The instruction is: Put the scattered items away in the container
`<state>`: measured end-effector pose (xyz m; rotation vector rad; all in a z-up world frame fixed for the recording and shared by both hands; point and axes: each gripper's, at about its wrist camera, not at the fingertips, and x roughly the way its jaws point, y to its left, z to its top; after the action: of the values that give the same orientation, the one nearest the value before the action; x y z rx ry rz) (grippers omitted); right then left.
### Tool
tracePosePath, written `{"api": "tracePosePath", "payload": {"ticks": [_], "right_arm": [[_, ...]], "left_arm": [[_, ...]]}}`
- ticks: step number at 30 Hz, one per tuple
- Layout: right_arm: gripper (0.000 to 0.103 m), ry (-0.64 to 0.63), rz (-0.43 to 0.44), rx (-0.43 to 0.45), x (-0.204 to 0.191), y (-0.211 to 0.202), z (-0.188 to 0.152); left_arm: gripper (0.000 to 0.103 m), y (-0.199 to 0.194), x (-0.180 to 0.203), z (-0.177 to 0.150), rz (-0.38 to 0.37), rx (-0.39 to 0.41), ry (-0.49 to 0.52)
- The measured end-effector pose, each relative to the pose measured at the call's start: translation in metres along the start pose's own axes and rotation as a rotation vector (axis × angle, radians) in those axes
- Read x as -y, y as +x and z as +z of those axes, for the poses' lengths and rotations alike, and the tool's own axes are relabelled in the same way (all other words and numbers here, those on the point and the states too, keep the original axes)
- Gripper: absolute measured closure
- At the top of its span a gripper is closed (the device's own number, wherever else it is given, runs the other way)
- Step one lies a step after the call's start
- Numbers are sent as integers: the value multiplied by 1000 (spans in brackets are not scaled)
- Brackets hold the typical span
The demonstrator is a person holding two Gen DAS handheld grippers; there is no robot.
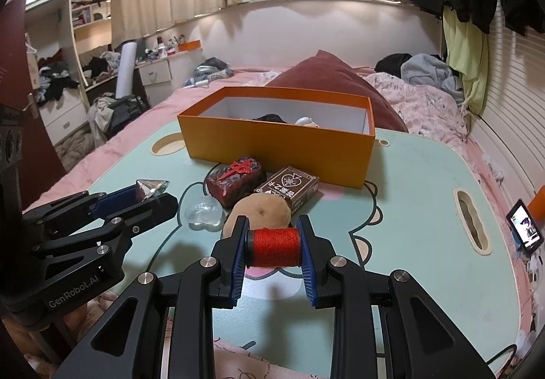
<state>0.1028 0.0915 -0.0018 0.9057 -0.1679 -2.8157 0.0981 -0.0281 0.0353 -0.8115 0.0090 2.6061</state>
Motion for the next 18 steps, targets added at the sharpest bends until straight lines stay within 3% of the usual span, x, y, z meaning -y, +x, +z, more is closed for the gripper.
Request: {"api": "tracePosePath", "payload": {"ticks": [18], "right_arm": [[76,-3,4,-7,-1,3,-2]], "left_arm": [[70,2,0,0,-6,-20,3]]}}
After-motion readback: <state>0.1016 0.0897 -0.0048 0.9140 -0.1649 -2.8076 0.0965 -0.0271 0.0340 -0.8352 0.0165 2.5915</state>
